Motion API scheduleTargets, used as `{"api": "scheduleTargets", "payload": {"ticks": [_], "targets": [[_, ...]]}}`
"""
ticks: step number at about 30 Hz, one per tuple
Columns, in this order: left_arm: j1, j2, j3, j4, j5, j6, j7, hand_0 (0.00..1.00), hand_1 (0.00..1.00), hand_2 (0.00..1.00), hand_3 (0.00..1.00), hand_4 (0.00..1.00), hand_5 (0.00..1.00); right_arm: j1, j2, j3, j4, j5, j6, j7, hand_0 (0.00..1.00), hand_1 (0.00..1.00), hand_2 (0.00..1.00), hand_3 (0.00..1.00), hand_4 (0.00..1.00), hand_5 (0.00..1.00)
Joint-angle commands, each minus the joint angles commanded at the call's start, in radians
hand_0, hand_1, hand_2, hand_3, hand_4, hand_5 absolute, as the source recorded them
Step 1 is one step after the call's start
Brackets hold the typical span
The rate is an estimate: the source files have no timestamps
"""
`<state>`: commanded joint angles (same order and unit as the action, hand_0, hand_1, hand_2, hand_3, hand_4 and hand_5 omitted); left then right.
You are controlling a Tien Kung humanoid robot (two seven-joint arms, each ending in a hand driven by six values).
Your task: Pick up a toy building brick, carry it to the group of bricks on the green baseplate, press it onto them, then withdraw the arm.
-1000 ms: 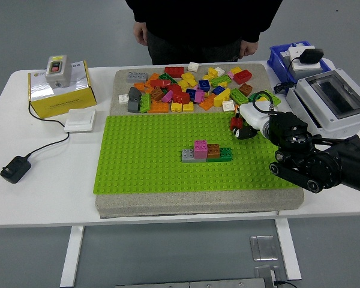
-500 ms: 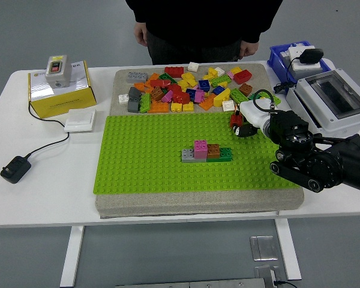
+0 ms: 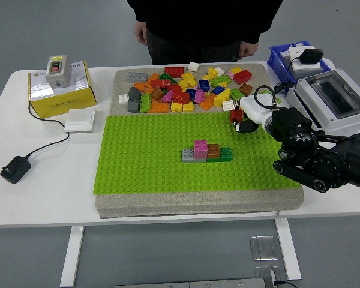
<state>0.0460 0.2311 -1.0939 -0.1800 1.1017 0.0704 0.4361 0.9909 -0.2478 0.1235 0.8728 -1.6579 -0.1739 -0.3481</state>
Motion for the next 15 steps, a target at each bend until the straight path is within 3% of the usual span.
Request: {"api": "scheduleTargets", "payload": {"ticks": [9,15], "targets": [[0.009,-0.002,-0.001,0.000,-0.015,0.003,-0.001,0.727,0.715,0.724,0.795,0.178,0.679,-0.088,-0.156,0.118,0.224,-0.155,0.006,-0.040,0.170,0.213,0.551,0.679,0.456,0.376],[0.009,-0.004,0.004,0.000,-0.023,0.005,-0.004,0.727,0.715,0.723,0.793,0.173,0.684,-0.147,-0.211,0.146,0.382,-0.211,-0.002,-0.055,0.171,0.214,0.554,0.682,0.455,0.375]]}}
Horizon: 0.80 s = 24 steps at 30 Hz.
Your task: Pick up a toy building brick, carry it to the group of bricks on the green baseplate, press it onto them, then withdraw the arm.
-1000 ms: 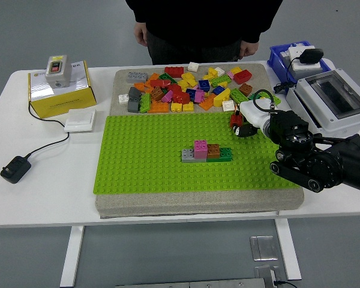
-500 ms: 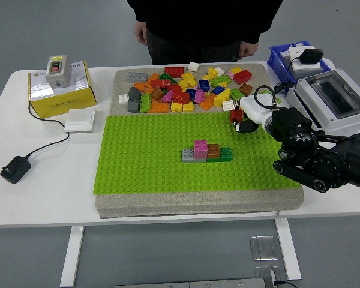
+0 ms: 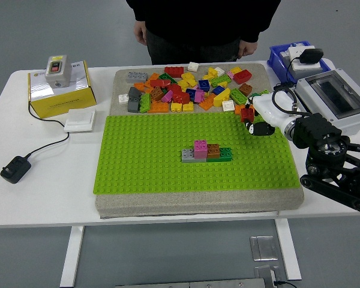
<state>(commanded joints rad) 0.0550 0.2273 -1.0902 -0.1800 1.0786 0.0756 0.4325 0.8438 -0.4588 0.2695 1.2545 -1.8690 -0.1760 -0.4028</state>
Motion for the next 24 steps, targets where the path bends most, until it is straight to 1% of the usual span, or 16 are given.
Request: {"api": "scheduleTargets", "payload": {"ticks": [4,7,10,14,24], "targets": [[0.001,-0.001,0.001,0.000,-0.001,0.001,0.000,0.727,0.714,0.723,0.791,0.166,0.683,-0.028,0.002,0.009,0.087,-0.014,-0.009,-0.004,0.172,0.212,0.553,0.683,0.454,0.374],[0.002,-0.001,-0.001,0.000,0.000,0.000,0.001,0.727,0.714,0.723,0.788,0.161,0.685,-0.047,0.013,0.018,0.144,-0.024,-0.013,-0.007,0.173,0.212,0.552,0.683,0.452,0.373],[0.003,-0.001,-0.003,0.000,0.002,0.000,0.002,0.727,0.714,0.723,0.788,0.161,0.685,-0.064,0.022,0.025,0.176,-0.027,-0.017,-0.008,0.173,0.212,0.552,0.683,0.452,0.373],[0.004,-0.001,-0.002,0.000,0.001,-0.001,0.002,0.726,0.714,0.723,0.786,0.156,0.683,-0.080,0.033,0.030,0.185,-0.026,-0.020,-0.009,0.173,0.211,0.554,0.683,0.453,0.373],[0.004,-0.001,0.001,0.000,-0.001,-0.001,0.000,0.727,0.714,0.723,0.785,0.155,0.684,-0.112,0.045,0.046,0.170,-0.023,-0.026,-0.007,0.174,0.208,0.553,0.684,0.455,0.373]]}}
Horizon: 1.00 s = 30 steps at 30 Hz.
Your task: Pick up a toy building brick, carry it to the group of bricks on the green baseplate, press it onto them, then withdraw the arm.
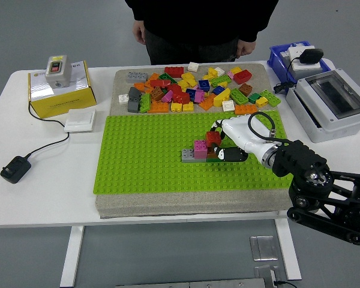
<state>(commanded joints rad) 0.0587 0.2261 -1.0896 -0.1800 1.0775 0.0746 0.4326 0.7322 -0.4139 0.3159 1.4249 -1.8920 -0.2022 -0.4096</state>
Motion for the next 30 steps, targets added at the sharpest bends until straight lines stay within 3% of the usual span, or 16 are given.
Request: {"api": "scheduleTargets", "payload": {"ticks": [30], "targets": [[0.002,0.003,-0.001,0.000,0.007,-0.005,-0.002,0.727,0.714,0.722,0.785,0.155,0.689,-0.029,0.051,0.013,-0.055,0.012,-0.005,-0.001,0.172,0.205,0.560,0.682,0.463,0.377]]}}
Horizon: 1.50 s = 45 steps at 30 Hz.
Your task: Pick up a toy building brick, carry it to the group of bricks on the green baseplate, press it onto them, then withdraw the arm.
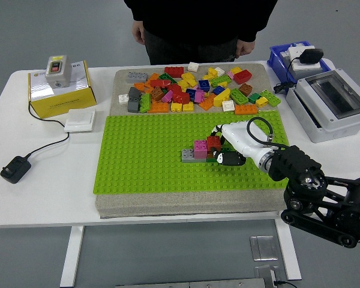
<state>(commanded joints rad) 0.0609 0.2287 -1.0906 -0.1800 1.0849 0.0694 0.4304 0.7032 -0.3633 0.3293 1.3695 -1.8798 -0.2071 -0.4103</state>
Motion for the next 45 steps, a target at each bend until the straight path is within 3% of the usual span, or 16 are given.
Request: {"api": "scheduleTargets", "payload": {"ticks": [45], "targets": [[-0.001,0.000,0.006,0.000,-0.004,0.004,-0.006,0.726,0.711,0.709,0.777,0.159,0.692,-0.002,0.024,-0.003,-0.021,0.016,-0.011,0.004,0.167,0.198,0.573,0.682,0.472,0.388]]}}
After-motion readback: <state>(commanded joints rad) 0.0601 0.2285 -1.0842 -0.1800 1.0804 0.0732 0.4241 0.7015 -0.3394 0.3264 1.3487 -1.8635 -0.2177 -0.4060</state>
